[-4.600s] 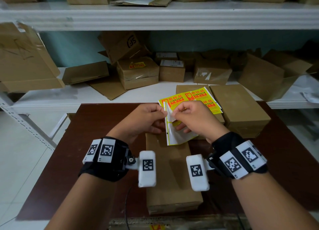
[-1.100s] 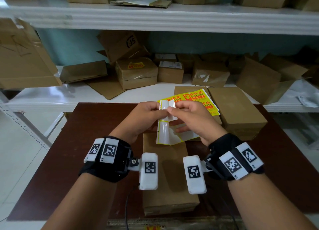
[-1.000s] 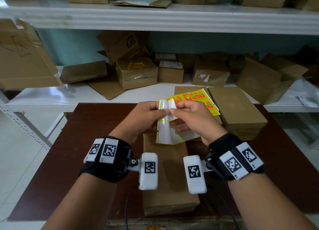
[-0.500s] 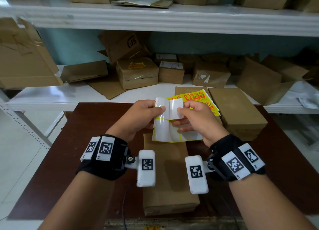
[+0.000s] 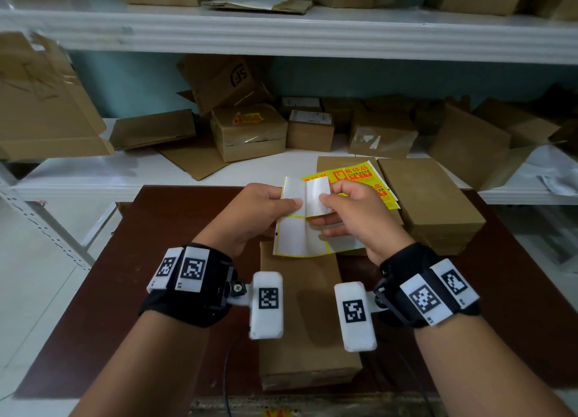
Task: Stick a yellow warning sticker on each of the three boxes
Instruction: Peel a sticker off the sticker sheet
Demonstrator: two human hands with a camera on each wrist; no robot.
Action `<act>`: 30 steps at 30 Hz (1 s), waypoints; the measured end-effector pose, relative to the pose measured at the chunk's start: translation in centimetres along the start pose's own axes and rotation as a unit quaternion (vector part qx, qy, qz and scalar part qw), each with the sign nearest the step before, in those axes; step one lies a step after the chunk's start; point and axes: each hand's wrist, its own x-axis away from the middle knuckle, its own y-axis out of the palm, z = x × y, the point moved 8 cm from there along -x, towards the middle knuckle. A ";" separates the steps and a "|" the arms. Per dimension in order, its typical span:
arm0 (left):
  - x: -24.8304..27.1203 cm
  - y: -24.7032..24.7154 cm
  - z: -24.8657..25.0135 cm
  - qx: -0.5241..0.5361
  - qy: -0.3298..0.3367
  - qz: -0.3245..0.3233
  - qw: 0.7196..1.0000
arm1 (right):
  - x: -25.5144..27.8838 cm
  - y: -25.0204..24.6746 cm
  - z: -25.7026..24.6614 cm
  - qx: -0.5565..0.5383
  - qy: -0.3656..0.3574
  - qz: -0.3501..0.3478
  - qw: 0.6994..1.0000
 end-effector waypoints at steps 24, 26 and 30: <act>-0.1 -1.2 -0.2 0.023 -0.006 0.060 0.998 | -0.8 -0.6 1.1 -0.027 0.016 -0.005 0.999; -0.1 -1.3 -0.1 0.028 -0.003 0.064 0.998 | -0.8 -0.6 1.3 -0.040 0.021 -0.009 0.999; 0.1 -1.6 0.0 0.029 0.007 0.072 0.997 | -0.9 -0.8 1.5 -0.055 0.030 -0.009 0.998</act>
